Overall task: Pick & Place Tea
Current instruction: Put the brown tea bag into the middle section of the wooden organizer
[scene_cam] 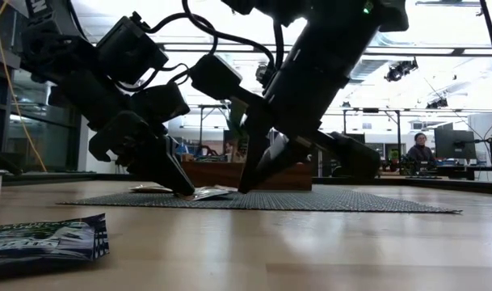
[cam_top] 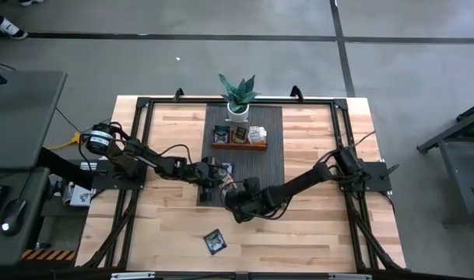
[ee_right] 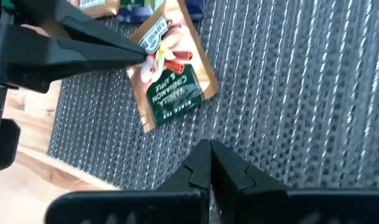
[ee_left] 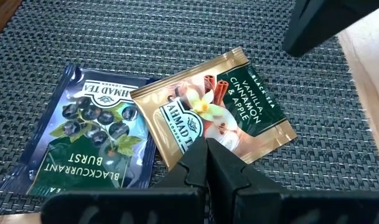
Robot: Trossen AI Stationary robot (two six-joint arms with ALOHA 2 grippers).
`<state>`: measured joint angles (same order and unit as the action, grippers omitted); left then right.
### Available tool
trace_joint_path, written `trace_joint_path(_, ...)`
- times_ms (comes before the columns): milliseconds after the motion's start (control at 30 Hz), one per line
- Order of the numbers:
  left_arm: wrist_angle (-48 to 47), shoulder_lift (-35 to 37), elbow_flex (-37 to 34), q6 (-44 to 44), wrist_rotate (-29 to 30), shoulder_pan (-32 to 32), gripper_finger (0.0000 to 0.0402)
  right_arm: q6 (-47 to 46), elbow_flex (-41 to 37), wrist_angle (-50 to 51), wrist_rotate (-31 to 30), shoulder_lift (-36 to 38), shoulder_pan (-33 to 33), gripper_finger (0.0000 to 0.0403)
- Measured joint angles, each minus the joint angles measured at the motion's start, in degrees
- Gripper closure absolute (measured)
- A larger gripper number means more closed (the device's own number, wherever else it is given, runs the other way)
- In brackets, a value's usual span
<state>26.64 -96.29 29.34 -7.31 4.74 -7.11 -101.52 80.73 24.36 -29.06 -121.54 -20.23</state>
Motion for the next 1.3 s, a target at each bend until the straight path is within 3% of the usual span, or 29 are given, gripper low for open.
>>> trace_joint_path(167,0.1,0.0,0.0,0.1,-0.1,0.0,0.0401,1.3,0.0,0.2,-1.6,0.0,0.6,0.0379)
trace_joint_path(467,0.2,0.0,0.0,0.2,-0.4,0.0,0.0401,1.5,0.0,-0.5,-1.7,0.0,1.0,0.0259)
trace_joint_path(633,0.2,0.0,0.0,0.2,-0.4,0.0,0.0401,2.7,0.0,-1.6,-2.6,0.0,1.9,0.0215)
trace_joint_path(1300,0.2,0.0,0.0,0.2,-0.5,0.0,0.0401,4.2,0.1,-7.5,-2.1,-2.4,3.1,0.0203)
